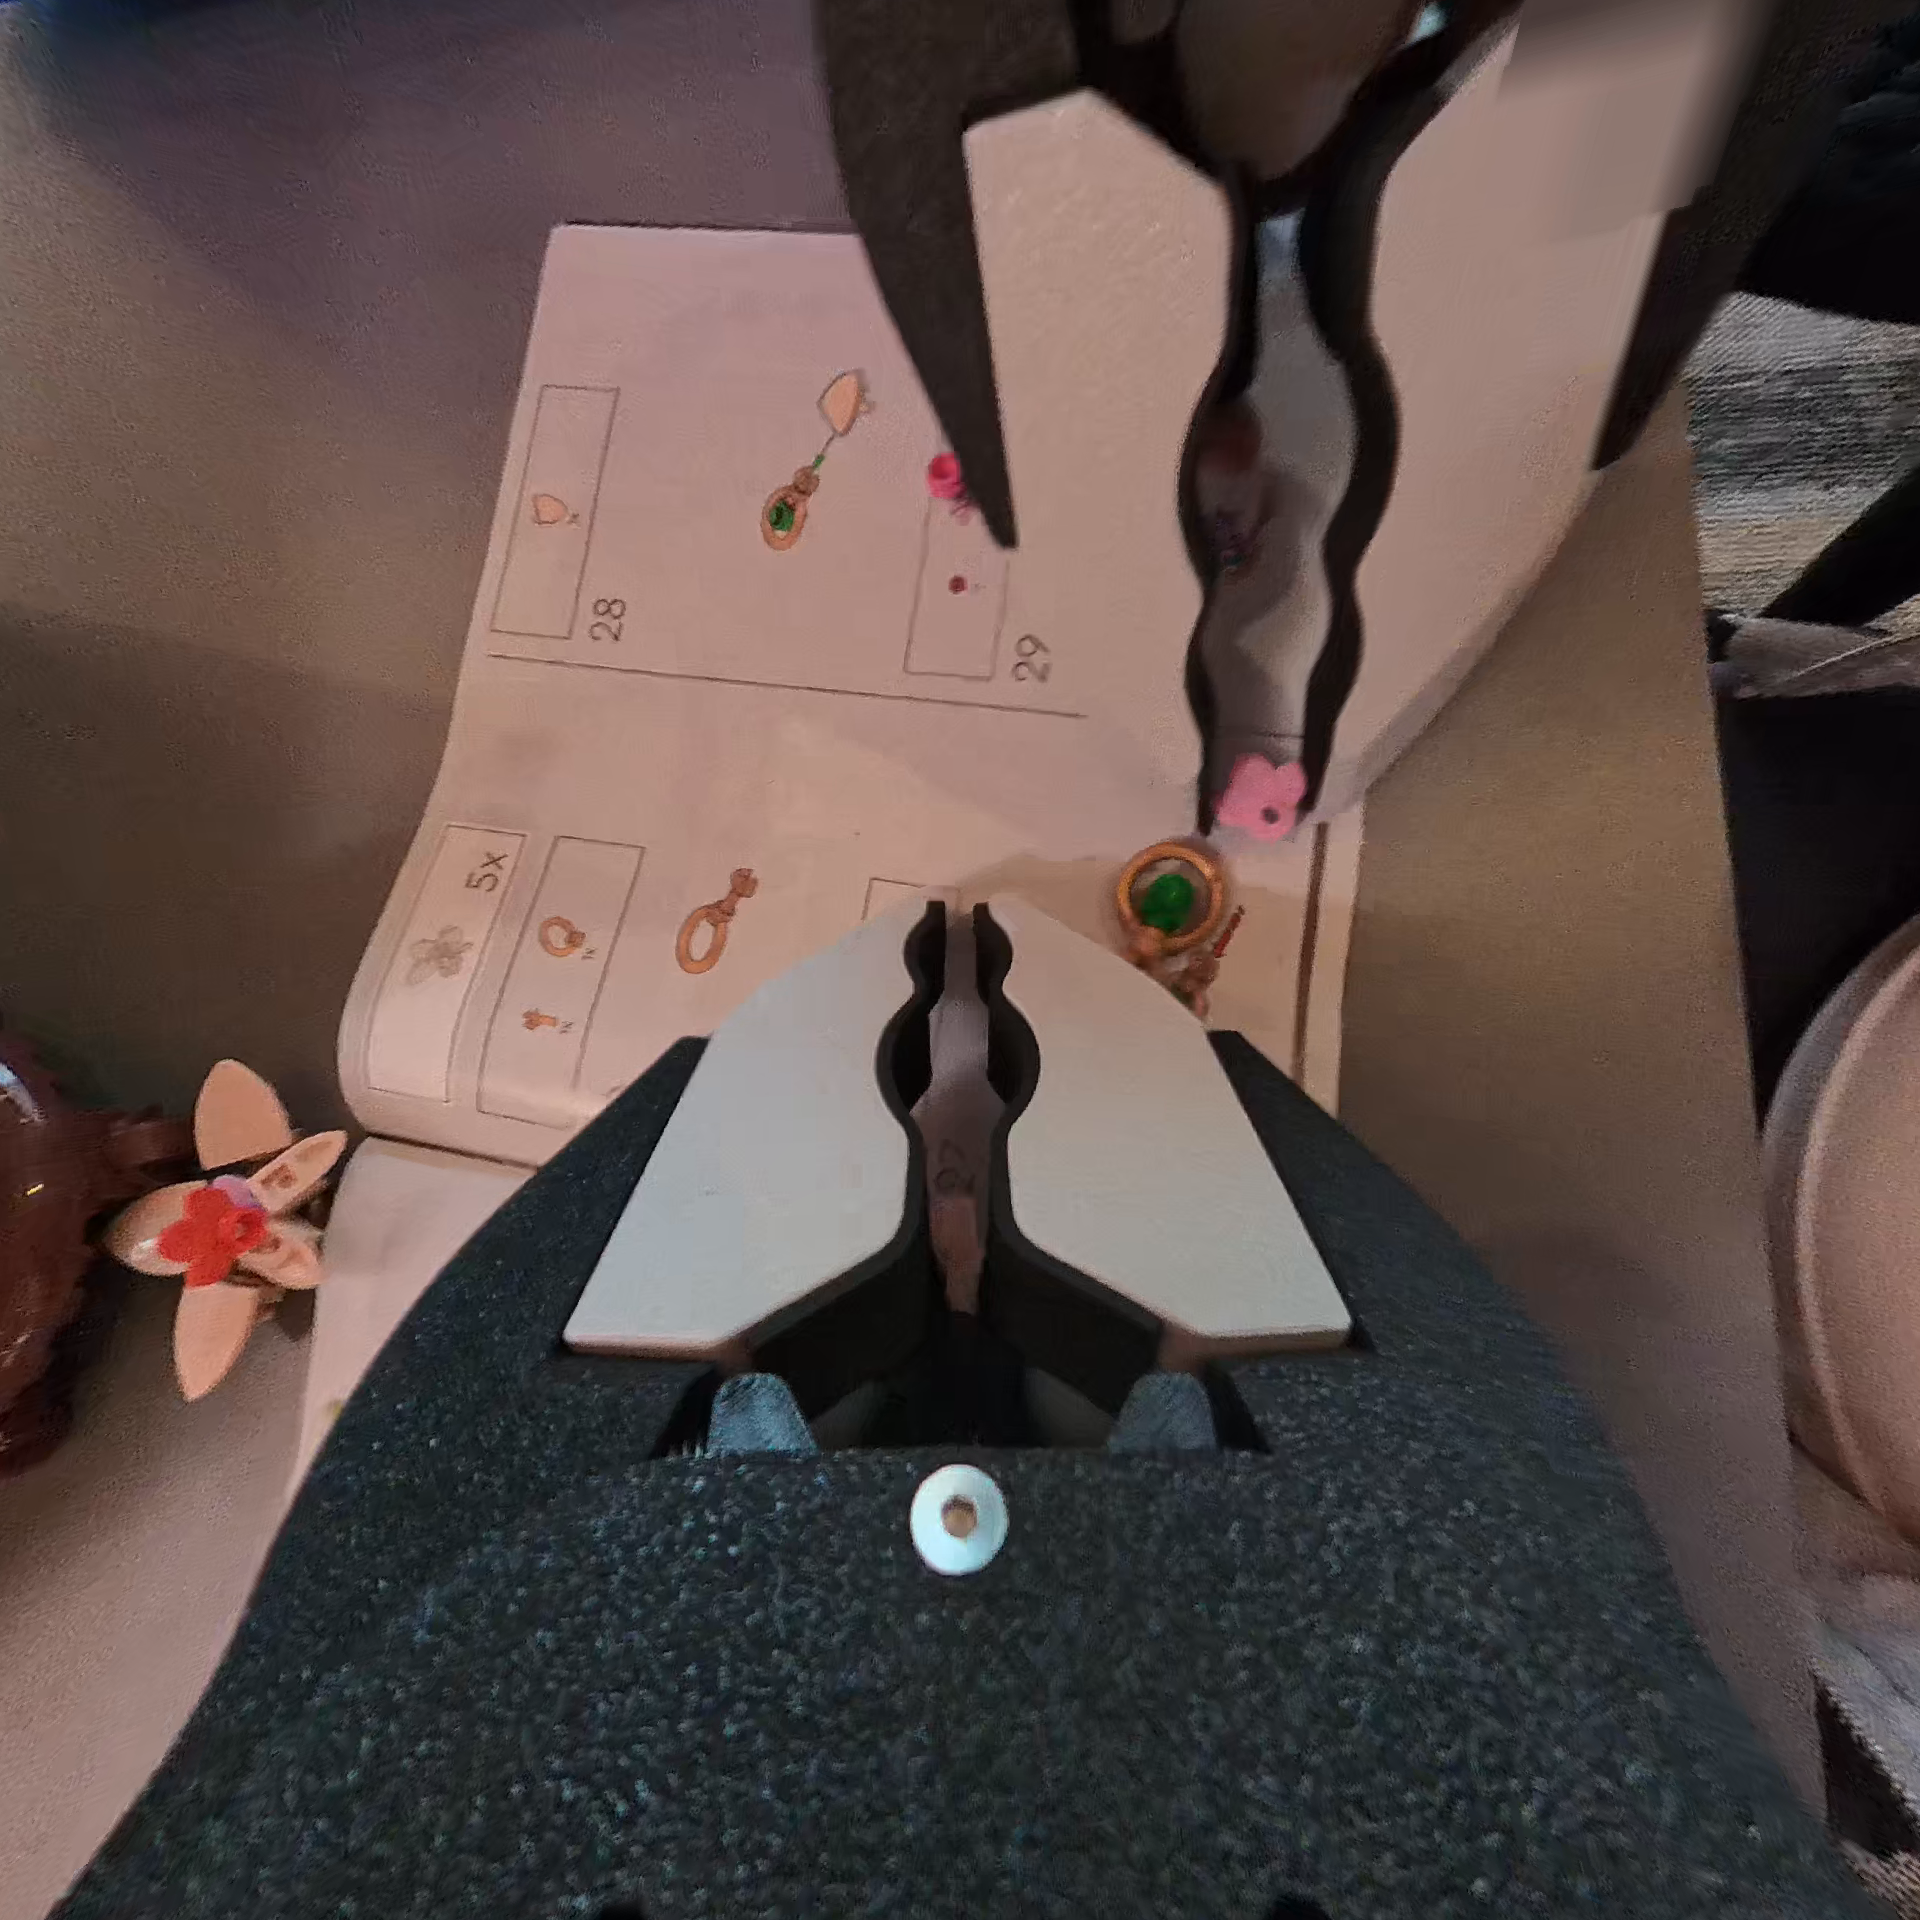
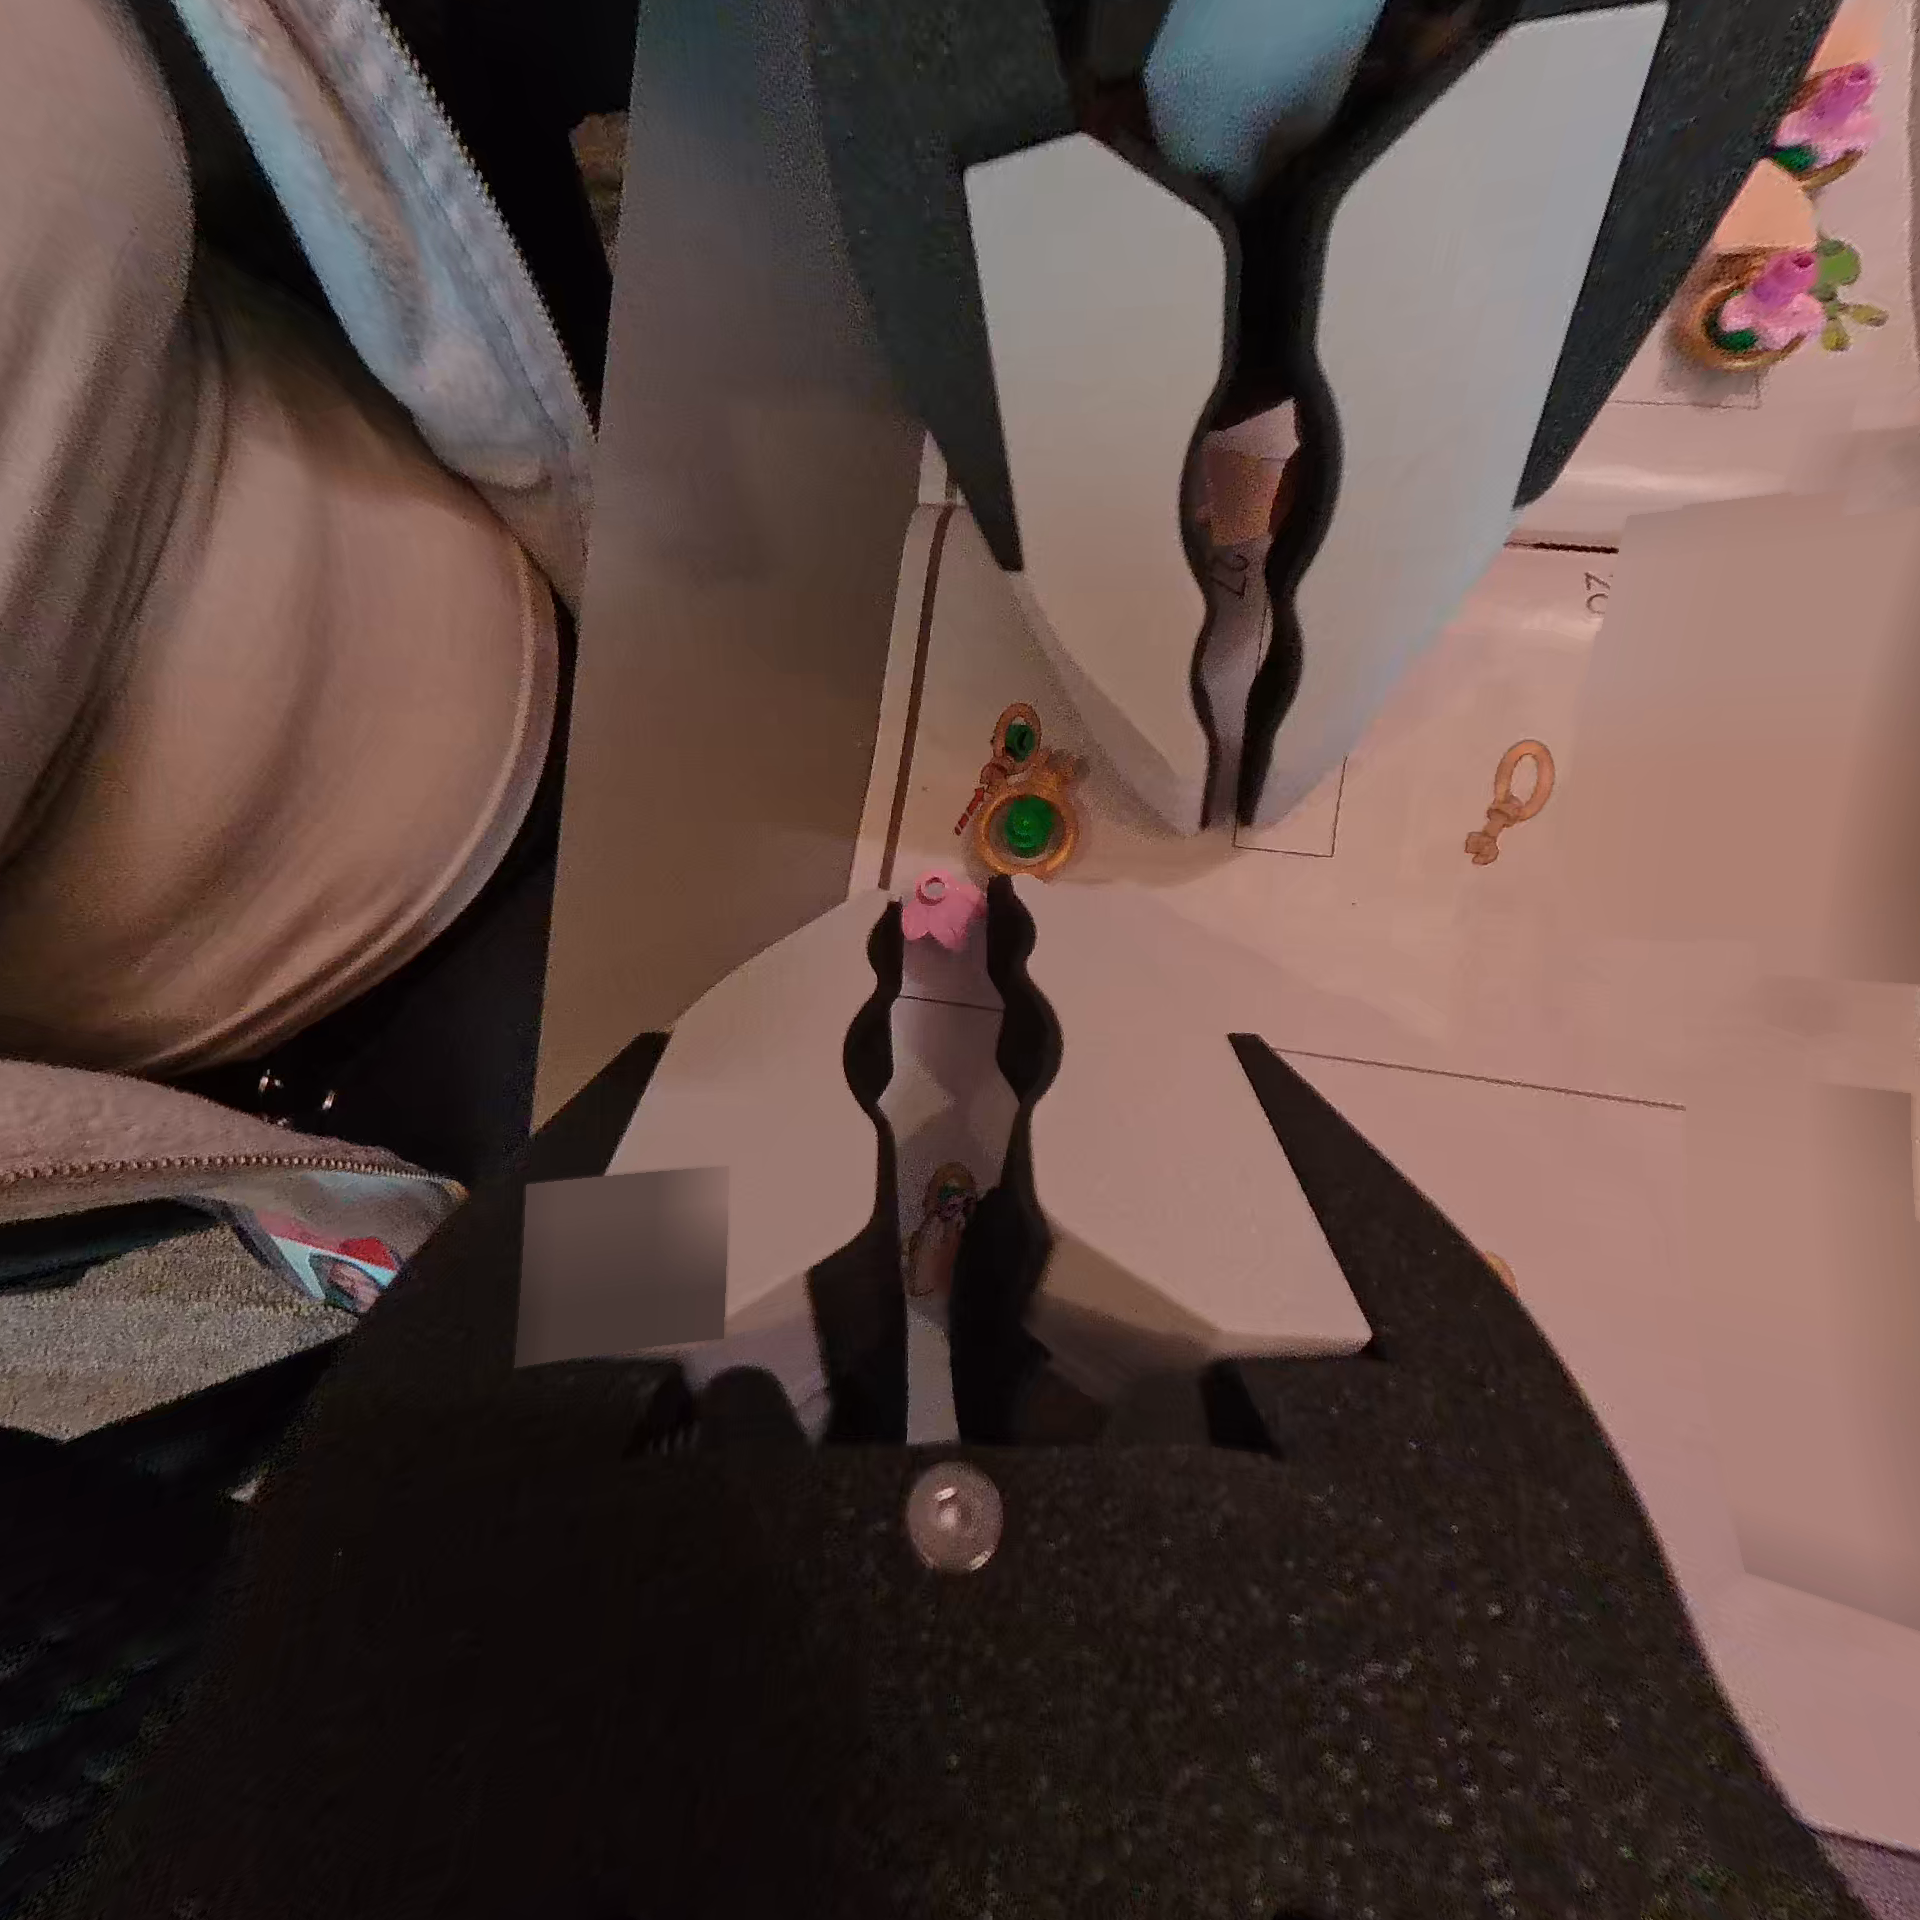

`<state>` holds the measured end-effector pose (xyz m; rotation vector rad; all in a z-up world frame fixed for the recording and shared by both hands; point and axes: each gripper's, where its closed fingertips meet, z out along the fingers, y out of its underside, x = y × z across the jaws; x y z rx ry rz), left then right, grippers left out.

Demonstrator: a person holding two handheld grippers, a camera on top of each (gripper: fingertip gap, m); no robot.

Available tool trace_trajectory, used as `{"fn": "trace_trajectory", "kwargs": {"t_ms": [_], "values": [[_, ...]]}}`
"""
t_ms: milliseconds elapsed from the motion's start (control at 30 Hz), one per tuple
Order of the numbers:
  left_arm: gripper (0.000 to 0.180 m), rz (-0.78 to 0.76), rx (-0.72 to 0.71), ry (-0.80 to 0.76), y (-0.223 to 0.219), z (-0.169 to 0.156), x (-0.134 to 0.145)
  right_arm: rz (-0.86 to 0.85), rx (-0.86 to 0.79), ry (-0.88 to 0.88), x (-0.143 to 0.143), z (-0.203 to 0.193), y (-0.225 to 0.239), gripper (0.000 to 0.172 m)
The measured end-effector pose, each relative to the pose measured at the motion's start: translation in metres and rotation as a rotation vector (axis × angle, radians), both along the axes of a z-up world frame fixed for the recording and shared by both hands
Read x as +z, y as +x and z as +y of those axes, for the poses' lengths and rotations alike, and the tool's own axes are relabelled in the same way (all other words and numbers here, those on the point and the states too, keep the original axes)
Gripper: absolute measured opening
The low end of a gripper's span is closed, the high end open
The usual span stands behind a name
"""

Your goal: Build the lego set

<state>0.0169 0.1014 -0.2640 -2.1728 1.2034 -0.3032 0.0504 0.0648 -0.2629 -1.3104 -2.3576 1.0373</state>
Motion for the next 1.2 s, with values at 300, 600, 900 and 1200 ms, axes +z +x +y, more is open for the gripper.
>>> {"fn": "trace_trajectory", "kwargs": {"t_ms": [300, 600, 900, 1200], "values": [[0.005, -0.193, -0.007, 0.031, -0.01, -0.032, 0.022, 0.108, -0.402, -0.056, 0.016, 0.009, -0.015, 0.014], [0.004, -0.369, -0.152, 0.055, 0.0, -0.046, 0.044, 0.082, -0.645, -0.075, 0.006, 0.006, -0.015, 0.014], [0.002, -0.275, -0.21, 0.088, 0.002, -0.035, 0.031, 0.081, -0.663, -0.061, 0.004, 0.007, -0.017, 0.014], [0.001, -0.27, -0.22, 0.083, 0.012, -0.026, 0.031, 0.069, -0.654, -0.03, 0.002, 0.008, -0.016, 0.014]]}}
